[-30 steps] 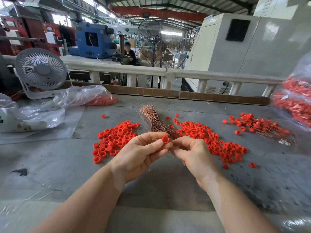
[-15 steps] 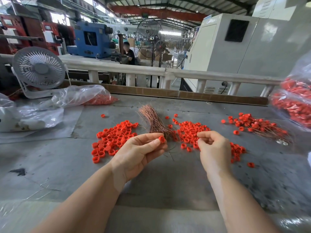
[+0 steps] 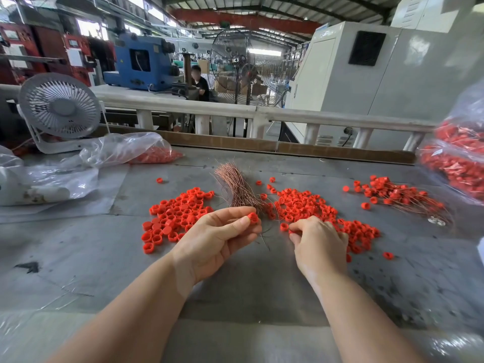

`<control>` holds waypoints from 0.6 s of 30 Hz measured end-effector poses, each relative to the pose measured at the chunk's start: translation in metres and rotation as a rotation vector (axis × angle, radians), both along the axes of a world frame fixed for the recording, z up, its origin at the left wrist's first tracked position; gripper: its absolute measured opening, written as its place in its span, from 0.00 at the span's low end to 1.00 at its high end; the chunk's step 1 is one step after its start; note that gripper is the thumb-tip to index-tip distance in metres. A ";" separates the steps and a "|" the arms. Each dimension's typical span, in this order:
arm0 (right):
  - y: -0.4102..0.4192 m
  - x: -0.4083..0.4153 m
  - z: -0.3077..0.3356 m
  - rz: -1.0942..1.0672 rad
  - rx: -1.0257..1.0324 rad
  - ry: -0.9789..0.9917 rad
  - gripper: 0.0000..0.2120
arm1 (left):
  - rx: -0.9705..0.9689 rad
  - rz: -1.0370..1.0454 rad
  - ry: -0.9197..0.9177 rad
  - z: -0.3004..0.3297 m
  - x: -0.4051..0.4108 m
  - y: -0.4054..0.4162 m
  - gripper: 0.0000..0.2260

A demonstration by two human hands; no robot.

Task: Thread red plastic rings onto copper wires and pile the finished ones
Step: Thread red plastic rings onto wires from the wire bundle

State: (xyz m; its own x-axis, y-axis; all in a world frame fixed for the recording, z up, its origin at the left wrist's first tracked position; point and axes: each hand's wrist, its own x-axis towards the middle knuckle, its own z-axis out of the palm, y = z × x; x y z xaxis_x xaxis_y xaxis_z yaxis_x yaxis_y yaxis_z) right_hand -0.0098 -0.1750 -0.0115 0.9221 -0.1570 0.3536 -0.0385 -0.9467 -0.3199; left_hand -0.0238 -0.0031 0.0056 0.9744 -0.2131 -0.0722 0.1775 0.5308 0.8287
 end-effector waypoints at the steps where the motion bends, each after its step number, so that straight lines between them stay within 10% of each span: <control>1: 0.000 0.000 0.000 0.000 -0.018 -0.007 0.09 | -0.001 -0.001 0.000 0.000 0.000 0.000 0.08; 12: 0.001 -0.001 0.000 0.049 -0.041 -0.070 0.07 | 0.006 -0.005 -0.001 0.000 0.001 0.001 0.07; 18: 0.011 -0.006 0.011 0.372 0.433 -0.331 0.05 | 0.017 0.035 -0.010 0.000 0.002 0.001 0.07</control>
